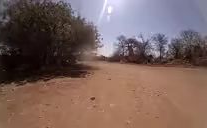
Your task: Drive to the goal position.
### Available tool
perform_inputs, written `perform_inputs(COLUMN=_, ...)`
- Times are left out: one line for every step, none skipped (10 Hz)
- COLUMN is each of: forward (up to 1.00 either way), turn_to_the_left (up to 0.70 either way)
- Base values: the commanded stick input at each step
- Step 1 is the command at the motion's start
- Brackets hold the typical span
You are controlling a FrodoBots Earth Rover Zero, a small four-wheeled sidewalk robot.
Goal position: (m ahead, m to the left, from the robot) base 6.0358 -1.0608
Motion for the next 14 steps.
perform_inputs(forward=1.0, turn_to_the_left=0.0)
perform_inputs(forward=1.0, turn_to_the_left=0.0)
perform_inputs(forward=1.0, turn_to_the_left=0.0)
perform_inputs(forward=1.0, turn_to_the_left=0.0)
perform_inputs(forward=1.0, turn_to_the_left=0.0)
perform_inputs(forward=1.0, turn_to_the_left=0.0)
perform_inputs(forward=1.0, turn_to_the_left=0.0)
perform_inputs(forward=1.0, turn_to_the_left=0.0)
perform_inputs(forward=1.0, turn_to_the_left=0.0)
perform_inputs(forward=1.0, turn_to_the_left=0.0)
perform_inputs(forward=1.0, turn_to_the_left=-0.27)
perform_inputs(forward=1.0, turn_to_the_left=-0.27)
perform_inputs(forward=1.0, turn_to_the_left=-0.27)
perform_inputs(forward=1.0, turn_to_the_left=-0.27)
